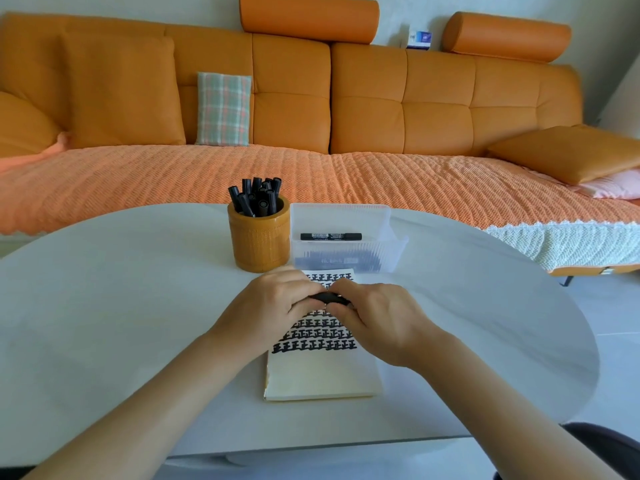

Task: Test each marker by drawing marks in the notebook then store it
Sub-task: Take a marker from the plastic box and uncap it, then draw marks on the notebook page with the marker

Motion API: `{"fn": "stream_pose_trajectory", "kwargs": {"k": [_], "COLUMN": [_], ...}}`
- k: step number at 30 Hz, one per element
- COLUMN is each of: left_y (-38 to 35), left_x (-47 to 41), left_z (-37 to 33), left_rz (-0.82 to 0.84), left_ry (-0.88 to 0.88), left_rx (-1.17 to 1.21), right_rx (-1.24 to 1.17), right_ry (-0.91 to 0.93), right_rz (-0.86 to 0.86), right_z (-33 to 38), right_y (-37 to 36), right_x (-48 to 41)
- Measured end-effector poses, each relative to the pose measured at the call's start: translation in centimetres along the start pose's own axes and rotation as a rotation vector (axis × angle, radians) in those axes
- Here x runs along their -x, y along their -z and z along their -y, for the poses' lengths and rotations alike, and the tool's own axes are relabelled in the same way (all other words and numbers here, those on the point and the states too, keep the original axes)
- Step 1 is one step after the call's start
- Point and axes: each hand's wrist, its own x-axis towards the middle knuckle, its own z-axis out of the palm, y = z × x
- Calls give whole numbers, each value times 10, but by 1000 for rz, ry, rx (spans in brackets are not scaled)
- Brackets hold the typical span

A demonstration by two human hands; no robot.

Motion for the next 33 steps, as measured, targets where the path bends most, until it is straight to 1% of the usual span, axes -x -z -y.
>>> {"fn": "stream_pose_trajectory", "kwargs": {"k": [2, 4, 6, 9, 10, 12, 13, 14, 19, 21, 23, 27, 33], "left_y": [0, 0, 1, 0, -1, -1, -1, -1, -4, -6, -7, -9, -9], "left_x": [4, 10, 18, 30, 33, 37, 38, 38, 38, 38, 38, 38, 38], "left_z": [2, 7, 16, 29, 32, 33, 33, 33, 31, 32, 34, 34, 34], "left_rz": [-23, -54, -78, -90, -92, -91, -91, -93, -97, -87, -77, -93, -91], "left_ry": [50, 132, 233, 342, 364, 395, 404, 405, 420, 425, 423, 428, 416], "left_rx": [-5, -27, -48, -72, -75, -72, -71, -72, -101, -134, -167, -180, -189], "right_rx": [21, -56, -254, -435, -542, -851, -964, -1020, -1039, -1117, -1132, -1089, -935], "right_ry": [-36, -93, -145, -194, -238, -345, -383, -394, -360, -412, -451, -445, -495], "right_rz": [14, 45, 60, -12, -30, -32, -31, -33, -63, -115, -121, -68, -39], "right_z": [3, 1, -3, -9, -9, -10, -12, -14, -19, -17, -18, -18, -20], "right_y": [0, 2, 7, 12, 13, 12, 11, 11, 8, 8, 5, 4, -3], "right_x": [1, 5, 9, 13, 13, 15, 17, 19, 31, 34, 36, 44, 44]}}
